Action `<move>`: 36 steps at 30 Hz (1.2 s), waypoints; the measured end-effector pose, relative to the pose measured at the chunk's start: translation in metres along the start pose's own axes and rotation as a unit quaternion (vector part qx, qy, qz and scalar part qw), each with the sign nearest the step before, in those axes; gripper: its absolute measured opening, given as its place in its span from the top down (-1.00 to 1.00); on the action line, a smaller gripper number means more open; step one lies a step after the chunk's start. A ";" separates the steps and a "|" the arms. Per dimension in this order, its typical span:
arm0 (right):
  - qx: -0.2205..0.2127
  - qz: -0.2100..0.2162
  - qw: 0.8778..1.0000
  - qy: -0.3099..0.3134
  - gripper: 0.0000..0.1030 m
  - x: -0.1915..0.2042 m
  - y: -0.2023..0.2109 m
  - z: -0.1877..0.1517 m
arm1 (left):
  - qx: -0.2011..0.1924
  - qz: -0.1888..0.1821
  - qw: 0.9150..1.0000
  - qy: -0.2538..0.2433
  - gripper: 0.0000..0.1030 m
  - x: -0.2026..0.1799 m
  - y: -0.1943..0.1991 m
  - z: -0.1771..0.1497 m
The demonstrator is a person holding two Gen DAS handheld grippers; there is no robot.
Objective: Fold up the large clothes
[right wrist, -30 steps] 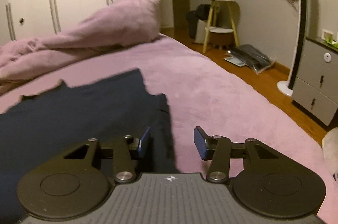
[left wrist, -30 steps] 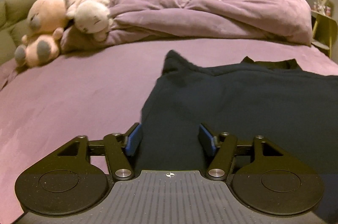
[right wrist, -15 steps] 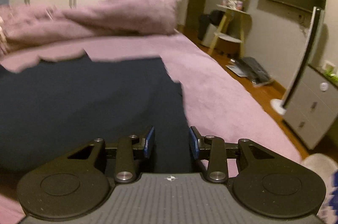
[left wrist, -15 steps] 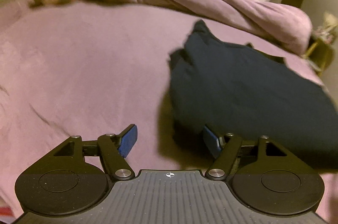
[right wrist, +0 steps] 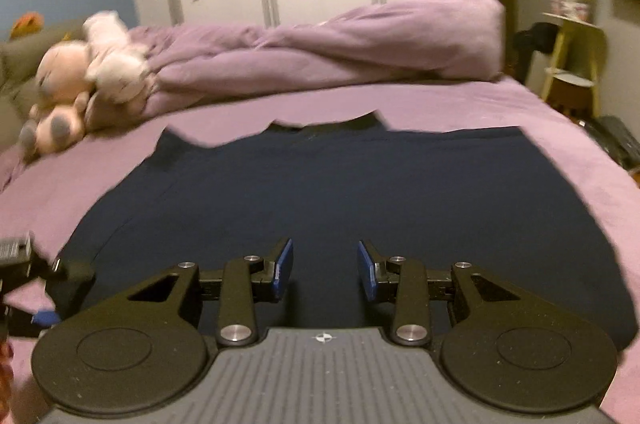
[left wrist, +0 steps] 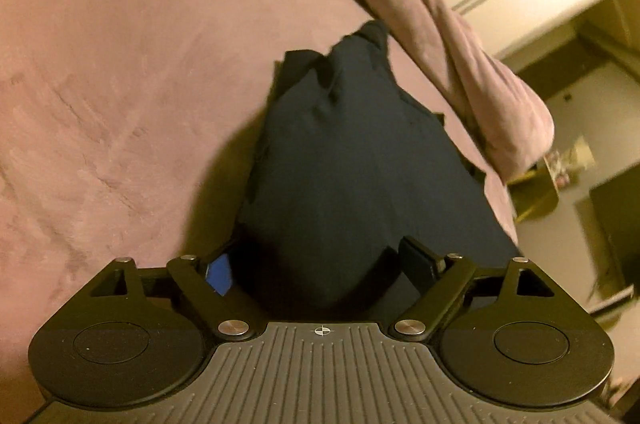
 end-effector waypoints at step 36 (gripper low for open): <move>0.026 -0.048 0.998 0.030 0.71 0.004 -0.011 -0.014 | 0.000 -0.111 0.985 0.133 0.04 0.019 -0.015 0.026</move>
Point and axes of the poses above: each gripper's, at about its wrist camera, not at the fingertips, and y roughly against the way its jaws point, x to its left, z to its top, the point moved 9 cm from there along -y, roughly the way its jaws point, and after that the axes turned 6 degrees about -y, right-handed, at the moved point
